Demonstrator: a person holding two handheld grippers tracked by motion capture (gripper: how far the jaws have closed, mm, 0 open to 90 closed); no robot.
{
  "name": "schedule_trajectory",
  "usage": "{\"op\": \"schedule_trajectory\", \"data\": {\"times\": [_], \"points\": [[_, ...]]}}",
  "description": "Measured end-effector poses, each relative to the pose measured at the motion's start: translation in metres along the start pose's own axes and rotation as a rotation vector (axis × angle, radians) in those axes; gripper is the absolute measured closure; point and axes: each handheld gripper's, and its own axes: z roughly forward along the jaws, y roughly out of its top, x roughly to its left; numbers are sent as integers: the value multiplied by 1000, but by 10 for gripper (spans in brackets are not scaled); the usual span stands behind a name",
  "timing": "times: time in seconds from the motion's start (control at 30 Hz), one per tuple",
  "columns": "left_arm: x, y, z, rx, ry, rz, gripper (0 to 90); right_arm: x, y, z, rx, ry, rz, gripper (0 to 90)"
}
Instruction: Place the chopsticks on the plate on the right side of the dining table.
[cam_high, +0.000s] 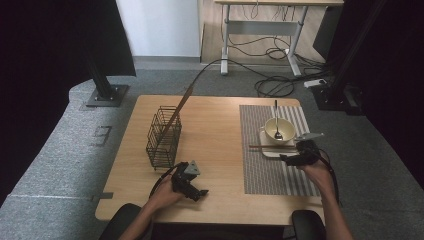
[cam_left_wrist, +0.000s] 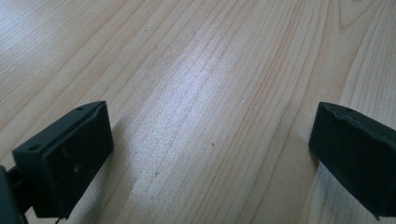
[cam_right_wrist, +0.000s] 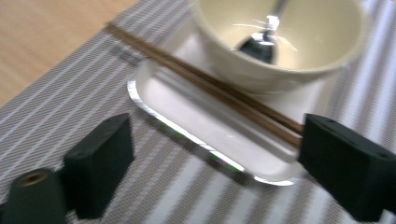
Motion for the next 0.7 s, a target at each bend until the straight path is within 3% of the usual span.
{"op": "schedule_trajectory", "data": {"times": [0.03,0.07,0.17,0.23,0.27,0.5,0.6,0.7], "points": [[0,0,0,0,0,0,0,0,0,0,0,0,0,62],[0,0,0,0,0,0,0,12,-1,3,-2,-1,-42,3],[0,0,0,0,0,0,0,23,-2,9,-14,19,-52,4],[0,0,0,2,0,0,0,29,-2,14,-25,42,-39,3],[0,0,0,1,0,0,0,33,-3,21,-43,66,-9,3],[0,0,0,1,-1,0,0,42,-4,45,-53,116,33,13],[0,0,0,1,0,0,0,42,-6,56,-29,89,20,23],[0,0,0,1,0,0,0,41,-7,59,-31,92,22,28]]}}
